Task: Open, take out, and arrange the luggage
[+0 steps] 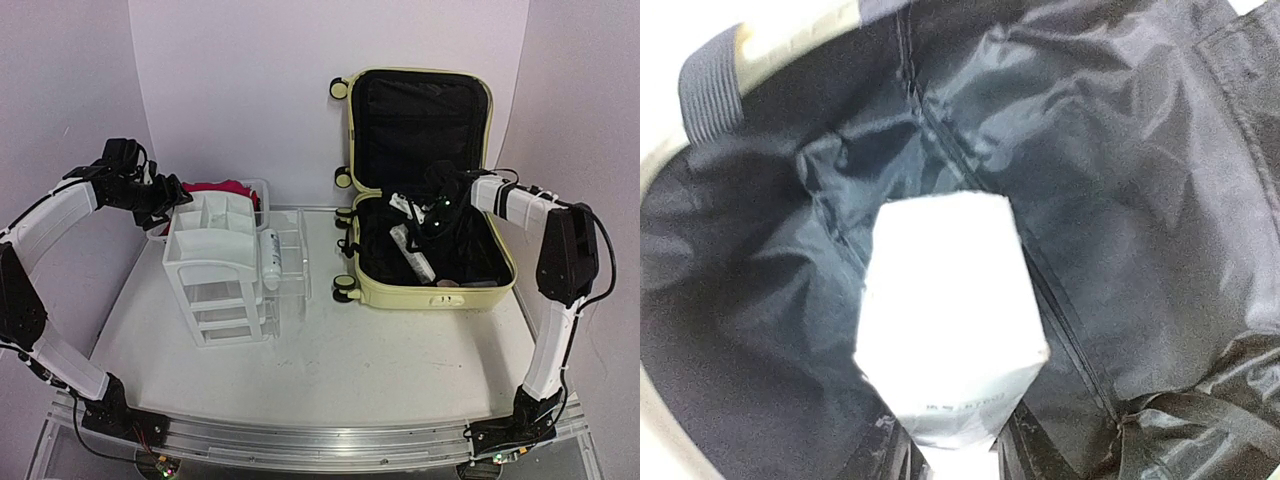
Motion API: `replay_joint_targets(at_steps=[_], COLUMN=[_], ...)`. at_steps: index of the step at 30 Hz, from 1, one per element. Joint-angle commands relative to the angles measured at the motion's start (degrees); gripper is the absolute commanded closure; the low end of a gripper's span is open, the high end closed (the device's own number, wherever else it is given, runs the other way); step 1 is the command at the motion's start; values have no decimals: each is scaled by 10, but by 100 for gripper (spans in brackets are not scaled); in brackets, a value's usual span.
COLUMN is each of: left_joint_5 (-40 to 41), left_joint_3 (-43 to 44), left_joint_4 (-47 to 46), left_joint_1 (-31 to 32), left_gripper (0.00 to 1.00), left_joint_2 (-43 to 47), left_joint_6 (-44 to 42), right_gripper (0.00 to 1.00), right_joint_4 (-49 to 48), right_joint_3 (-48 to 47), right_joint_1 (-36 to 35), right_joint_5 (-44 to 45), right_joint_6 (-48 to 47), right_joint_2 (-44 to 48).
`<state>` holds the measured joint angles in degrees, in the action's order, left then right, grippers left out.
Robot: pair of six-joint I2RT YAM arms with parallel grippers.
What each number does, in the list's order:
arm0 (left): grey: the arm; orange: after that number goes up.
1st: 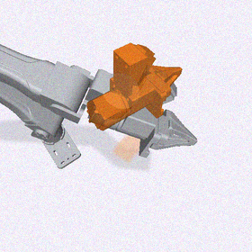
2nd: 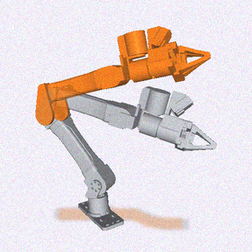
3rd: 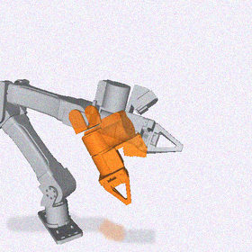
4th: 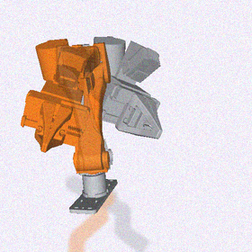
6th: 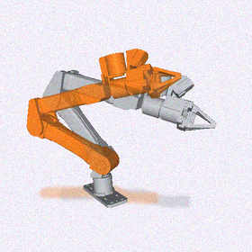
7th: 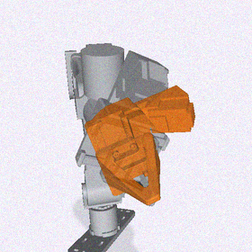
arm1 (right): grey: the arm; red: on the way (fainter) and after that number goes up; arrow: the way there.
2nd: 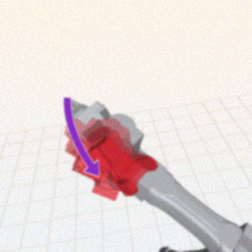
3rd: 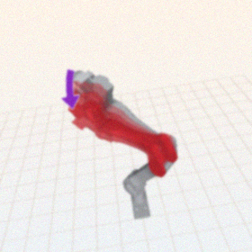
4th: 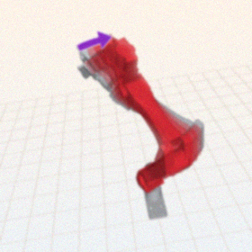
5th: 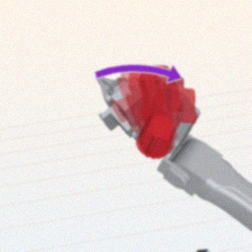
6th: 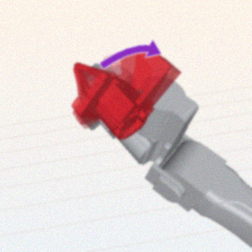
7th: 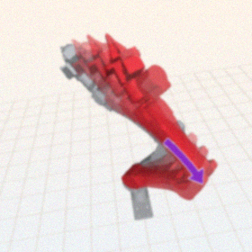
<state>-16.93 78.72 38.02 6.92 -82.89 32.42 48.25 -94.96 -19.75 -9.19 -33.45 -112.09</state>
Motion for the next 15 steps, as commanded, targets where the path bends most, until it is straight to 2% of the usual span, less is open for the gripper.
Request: replay_joint_targets(at_steps=[1,4,7,10,15], left_joint_5=[-9,-13,-15,-15,-15], left_joint_3=[-5,-12,-14,-16,-21], left_joint_4=[-44,-51,-54,-56,-59], left_joint_1=[-2,-2,-2,-2,-2], left_gripper=[20,20,20,20,20], left_joint_2=[24,28,32,35,39], left_joint_6=[-3,5,7,9,14], right_gripper=[71,73,73,73,72], right_joint_4=[-49,-73,-76,-58,-52], right_joint_3=[12,-10,-67,-127,-191], right_joint_1=[0,0,5,17,32], right_joint_5=[-26,-4,63,75,92], right_joint_6=[75,137,256,347,424], right_joint_2=[33,14,-26,-70,-138])
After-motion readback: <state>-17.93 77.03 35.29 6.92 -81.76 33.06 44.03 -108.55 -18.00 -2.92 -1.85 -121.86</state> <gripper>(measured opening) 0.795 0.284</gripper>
